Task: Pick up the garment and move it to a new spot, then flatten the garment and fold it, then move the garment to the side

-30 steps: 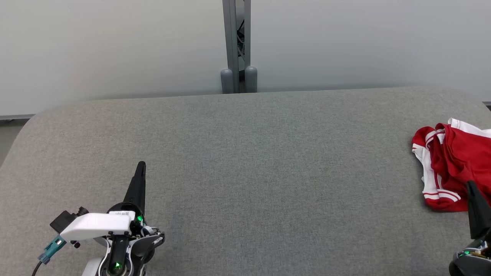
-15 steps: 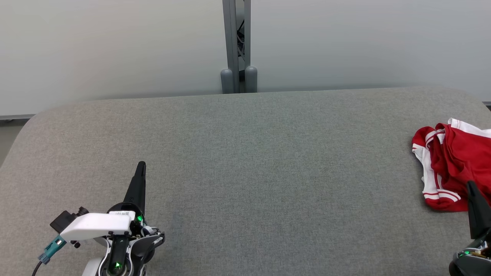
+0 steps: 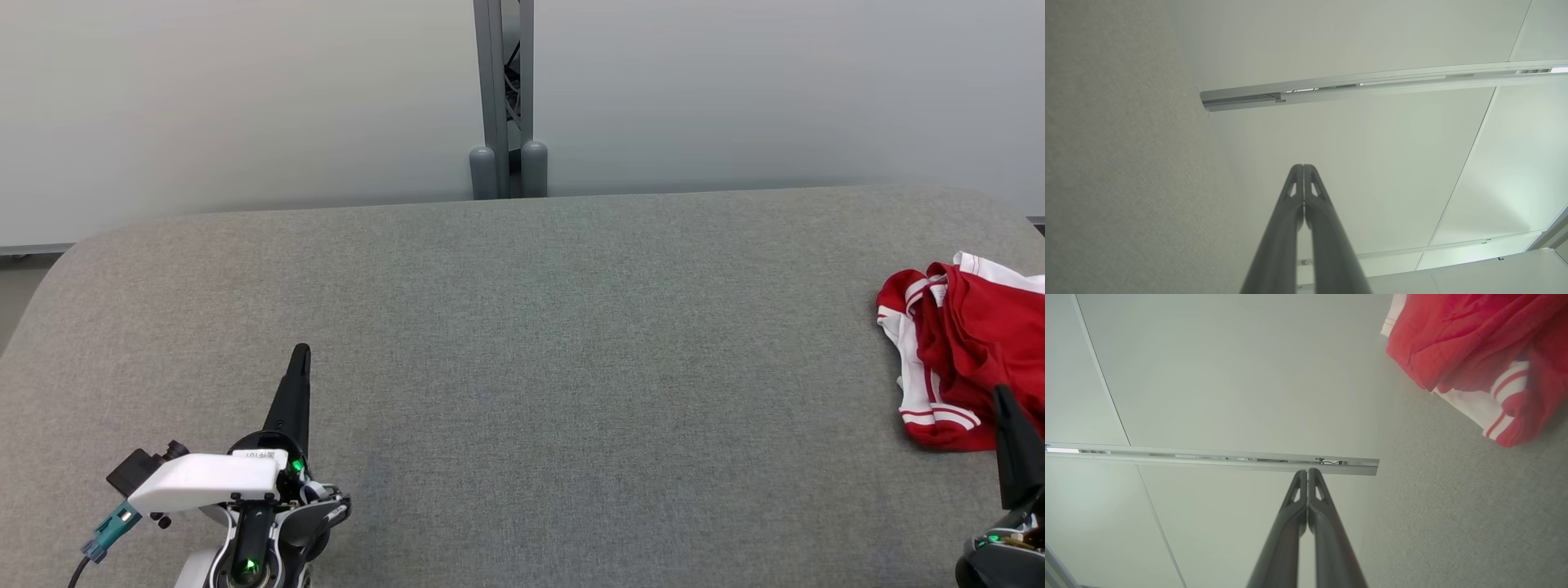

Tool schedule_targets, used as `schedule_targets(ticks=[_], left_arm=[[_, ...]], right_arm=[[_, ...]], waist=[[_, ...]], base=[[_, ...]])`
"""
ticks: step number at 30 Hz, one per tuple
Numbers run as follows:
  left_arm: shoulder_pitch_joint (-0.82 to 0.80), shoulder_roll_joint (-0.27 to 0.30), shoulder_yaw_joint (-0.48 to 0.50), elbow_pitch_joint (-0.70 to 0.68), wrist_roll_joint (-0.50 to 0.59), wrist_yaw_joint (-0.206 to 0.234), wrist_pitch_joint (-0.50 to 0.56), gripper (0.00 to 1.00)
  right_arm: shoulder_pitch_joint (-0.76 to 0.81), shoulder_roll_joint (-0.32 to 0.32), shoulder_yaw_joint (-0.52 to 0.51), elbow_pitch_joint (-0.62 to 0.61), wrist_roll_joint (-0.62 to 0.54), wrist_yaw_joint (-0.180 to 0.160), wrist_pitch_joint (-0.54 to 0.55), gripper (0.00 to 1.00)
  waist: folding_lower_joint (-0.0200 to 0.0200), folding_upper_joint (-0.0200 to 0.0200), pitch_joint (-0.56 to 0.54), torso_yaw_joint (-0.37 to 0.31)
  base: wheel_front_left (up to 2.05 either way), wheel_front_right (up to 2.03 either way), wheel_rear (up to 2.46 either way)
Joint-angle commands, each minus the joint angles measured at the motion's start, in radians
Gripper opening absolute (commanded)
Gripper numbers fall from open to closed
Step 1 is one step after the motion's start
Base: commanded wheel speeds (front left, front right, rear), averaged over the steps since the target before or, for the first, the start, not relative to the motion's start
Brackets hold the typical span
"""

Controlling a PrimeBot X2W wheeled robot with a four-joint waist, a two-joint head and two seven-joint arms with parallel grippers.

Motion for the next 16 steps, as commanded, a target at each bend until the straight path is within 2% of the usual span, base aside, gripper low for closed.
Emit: schedule_targets(ticks=[1, 16], left_arm=[[-0.013, 0.004, 0.003, -0.001, -0.006, -0.005, 0.003, 0.0], [-0.013, 0.004, 0.002, -0.001, -0.006, -0.005, 0.003, 0.0]], right_arm=[[0.008, -0.008, -0.003, -0.005, 0.004, 0.0, 0.002, 0.0], [0.008, -0.009, -0.003, -0.005, 0.004, 0.0, 0.002, 0.0]], waist=[[0.0, -0.0001, 0.0, 0.0], [0.0, -0.0001, 0.0, 0.0]], base=[[0.0, 0.0, 0.0], [0.0, 0.0, 0.0]])
